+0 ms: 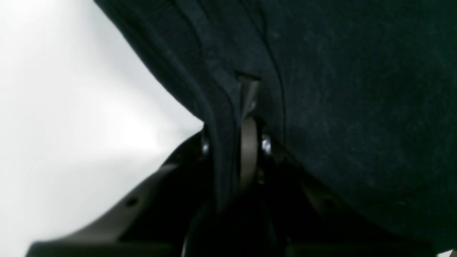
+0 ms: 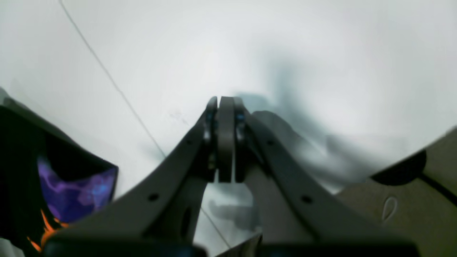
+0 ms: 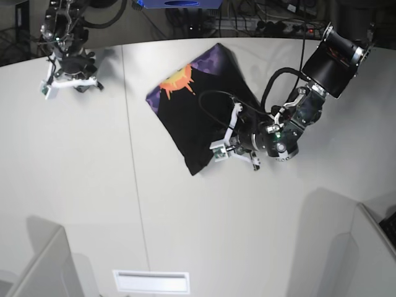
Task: Fold the T-shirt properly
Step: 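Grasp the bundle's edge with the left gripper and rotate it upright, then drag the bundle with the left gripper to square it on the table, then release the bundle and raise the left gripper away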
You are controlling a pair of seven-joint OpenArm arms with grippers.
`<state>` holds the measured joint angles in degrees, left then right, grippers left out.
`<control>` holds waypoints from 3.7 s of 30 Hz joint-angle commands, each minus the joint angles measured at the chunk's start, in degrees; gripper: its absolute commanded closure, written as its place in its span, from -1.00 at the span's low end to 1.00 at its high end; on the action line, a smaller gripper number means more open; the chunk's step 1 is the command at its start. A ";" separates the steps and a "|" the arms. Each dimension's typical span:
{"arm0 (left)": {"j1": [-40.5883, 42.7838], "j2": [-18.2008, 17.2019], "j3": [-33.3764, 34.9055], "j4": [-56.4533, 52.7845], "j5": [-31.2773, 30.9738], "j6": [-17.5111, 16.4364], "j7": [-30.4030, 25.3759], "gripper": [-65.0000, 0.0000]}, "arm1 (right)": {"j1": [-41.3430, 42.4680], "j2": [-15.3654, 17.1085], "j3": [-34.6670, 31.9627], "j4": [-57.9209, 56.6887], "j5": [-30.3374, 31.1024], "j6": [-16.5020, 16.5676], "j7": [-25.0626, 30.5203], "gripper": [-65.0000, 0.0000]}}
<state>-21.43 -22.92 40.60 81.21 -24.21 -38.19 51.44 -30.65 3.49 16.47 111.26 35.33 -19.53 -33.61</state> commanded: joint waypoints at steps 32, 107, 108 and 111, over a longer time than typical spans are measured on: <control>-15.36 5.11 22.30 -6.00 0.87 -1.81 -10.87 1.00 | 1.51 -5.90 2.12 0.69 -0.47 0.32 5.25 1.00; 14.88 5.29 -43.72 26.88 15.81 -1.81 -16.06 1.00 | -6.49 -3.44 1.51 2.45 -8.47 21.16 10.79 1.00; 17.34 5.11 -45.65 26.61 15.90 -1.81 -20.36 1.00 | -7.37 -3.53 1.51 2.45 -9.53 22.91 12.29 1.00; 23.67 1.51 -46.53 26.35 15.90 -1.81 -33.29 1.00 | -10.27 -3.53 1.51 2.45 -10.23 26.43 16.77 1.00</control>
<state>3.31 -20.58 -5.52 106.74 -7.53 -39.88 19.07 -40.32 -0.23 17.78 112.53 24.88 6.63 -18.02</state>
